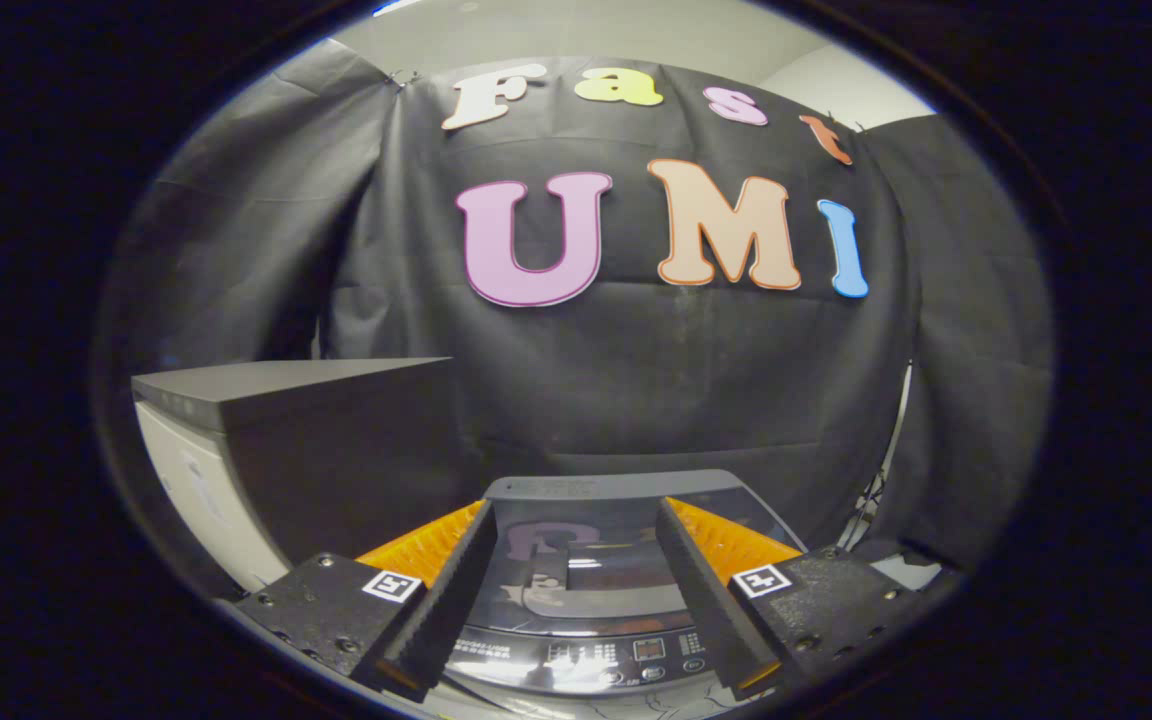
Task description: Put the clothes into the washing machine and then close the washing machine lid.
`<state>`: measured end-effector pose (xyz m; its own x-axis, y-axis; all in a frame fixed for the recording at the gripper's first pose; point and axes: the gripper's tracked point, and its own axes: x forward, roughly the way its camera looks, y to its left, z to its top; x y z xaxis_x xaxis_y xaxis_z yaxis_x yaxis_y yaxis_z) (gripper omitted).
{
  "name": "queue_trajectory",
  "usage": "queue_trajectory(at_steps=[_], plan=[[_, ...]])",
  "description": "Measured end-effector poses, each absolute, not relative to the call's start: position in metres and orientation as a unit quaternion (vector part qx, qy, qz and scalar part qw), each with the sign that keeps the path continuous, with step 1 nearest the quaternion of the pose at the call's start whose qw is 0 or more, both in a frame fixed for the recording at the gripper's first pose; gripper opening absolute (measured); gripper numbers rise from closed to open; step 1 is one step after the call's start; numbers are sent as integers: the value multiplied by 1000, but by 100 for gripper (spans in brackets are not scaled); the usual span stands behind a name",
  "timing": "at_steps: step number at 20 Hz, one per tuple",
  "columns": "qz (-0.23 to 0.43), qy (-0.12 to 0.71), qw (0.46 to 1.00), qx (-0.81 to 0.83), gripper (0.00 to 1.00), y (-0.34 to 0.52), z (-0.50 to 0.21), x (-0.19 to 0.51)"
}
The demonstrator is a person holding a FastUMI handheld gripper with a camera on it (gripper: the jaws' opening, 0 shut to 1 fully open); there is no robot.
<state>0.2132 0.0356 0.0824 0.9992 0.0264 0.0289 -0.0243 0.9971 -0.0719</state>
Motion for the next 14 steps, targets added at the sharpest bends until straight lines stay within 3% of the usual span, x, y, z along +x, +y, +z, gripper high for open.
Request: queue_trajectory(at_steps=[14], plan=[[-4, -47, 999, -7, 97, 28, 114, 69]])
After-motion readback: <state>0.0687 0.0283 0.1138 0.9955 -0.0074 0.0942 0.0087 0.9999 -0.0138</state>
